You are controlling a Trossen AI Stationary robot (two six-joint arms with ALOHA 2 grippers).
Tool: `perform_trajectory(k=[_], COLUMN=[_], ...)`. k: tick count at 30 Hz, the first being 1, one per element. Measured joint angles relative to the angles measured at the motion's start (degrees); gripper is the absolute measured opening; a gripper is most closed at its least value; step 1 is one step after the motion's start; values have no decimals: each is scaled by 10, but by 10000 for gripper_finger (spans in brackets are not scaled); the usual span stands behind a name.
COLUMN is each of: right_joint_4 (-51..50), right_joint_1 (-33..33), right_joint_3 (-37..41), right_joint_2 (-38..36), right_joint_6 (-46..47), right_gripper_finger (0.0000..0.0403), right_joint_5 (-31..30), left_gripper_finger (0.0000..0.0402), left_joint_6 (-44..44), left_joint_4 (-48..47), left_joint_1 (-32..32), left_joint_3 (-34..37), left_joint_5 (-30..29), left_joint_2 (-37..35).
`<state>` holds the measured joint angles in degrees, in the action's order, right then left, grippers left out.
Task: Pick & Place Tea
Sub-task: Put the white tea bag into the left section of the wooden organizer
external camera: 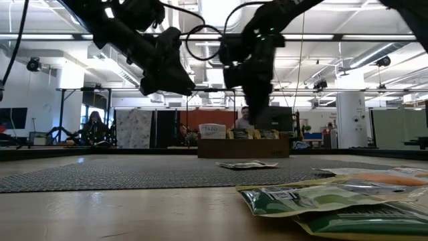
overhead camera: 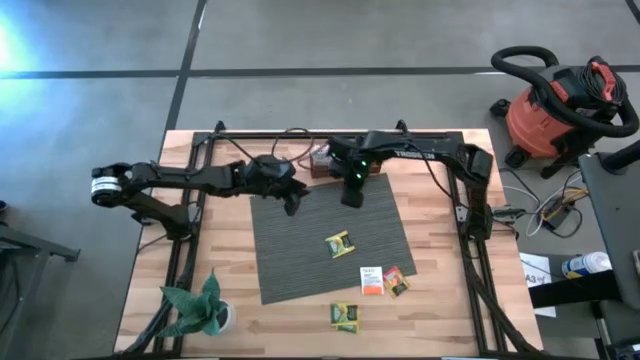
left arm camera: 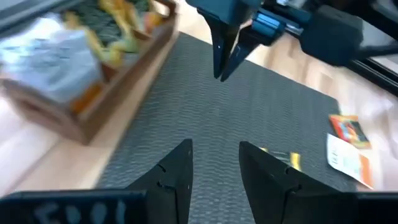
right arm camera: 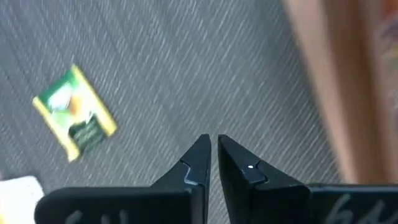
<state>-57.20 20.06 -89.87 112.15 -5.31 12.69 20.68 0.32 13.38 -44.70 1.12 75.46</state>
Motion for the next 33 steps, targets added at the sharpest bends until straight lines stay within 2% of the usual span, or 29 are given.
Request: perform_trajectory(k=[4,11,14,19,22,27,30,33], right_joint_4=[49,190,217,225,234,259,268,268], right_joint_1=[-25,-83,-127,-232,-303,-418,-465,-490], right_joint_3=[110,306,369,447,475,495,496,496], right_joint_2=[-82,-265,-334,-419,-446,-457,-446,-430], right_joint_6=[61,253,331,446,528,641,698,734], right_gripper_finger=[29,29,29,29,29,29,29,29], right_joint_5=[-2,-7,-15,-79,-117,-215,-254,-262], left_gripper_finger=[124,124,124,124,124,124,124,124], left_joint_6=[4,47,69,124,144,146,158,164], left_joint_4=[24,50,51,55,51,53,50,50], left_joint_1=[-32,-90,-120,-175,-208,-247,-258,-267], left_joint_3=[0,-2,-5,-33,-62,-124,-163,-204], left_joint_5=[3,3,4,-10,-29,-53,-53,-46], left_joint_2=[20,54,65,87,106,153,189,226])
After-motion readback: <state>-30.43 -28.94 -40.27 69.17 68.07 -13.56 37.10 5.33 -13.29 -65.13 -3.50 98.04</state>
